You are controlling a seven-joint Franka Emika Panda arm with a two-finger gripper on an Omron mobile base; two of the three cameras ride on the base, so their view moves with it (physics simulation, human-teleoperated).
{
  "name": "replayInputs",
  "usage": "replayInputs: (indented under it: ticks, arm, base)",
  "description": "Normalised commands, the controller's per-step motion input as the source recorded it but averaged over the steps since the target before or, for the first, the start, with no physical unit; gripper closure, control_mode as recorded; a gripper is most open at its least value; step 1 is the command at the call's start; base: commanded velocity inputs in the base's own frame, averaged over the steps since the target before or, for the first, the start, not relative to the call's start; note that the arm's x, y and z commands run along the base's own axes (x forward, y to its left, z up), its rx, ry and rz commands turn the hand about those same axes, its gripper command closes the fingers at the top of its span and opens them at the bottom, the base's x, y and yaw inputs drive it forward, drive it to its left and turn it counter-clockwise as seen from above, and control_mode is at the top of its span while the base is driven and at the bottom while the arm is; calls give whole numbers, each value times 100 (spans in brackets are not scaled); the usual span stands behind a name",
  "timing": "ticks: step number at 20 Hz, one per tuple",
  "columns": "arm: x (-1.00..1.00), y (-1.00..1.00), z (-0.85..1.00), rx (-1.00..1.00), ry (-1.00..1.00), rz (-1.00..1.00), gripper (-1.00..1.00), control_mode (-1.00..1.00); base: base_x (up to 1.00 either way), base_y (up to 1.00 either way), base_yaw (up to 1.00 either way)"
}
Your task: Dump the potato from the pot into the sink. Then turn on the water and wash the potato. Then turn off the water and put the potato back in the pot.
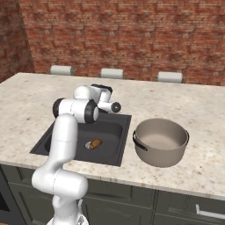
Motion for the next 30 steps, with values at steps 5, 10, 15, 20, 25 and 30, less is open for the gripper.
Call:
replayInputs:
  ticks: [5,10,15,20,25,30]
  arm:
    - [-17,-77,-66,0,0,-9,100,-100]
    - [-14,-68,-63,0,0,-7,100,-100]
    - [-2,-22,-27,0,-2,-2,100,-100]
    - [3,18,0,0,-2,6,100,-100]
    - [3,8,11,0,-3,11,100,-100]
    - [0,0,20,1,-8,11,100,-100]
  base:
    - [0,0,0]
    - [0,0,0]
    - [0,0,0]
    - [0,0,0]
    - [0,0,0]
    - [0,0,0]
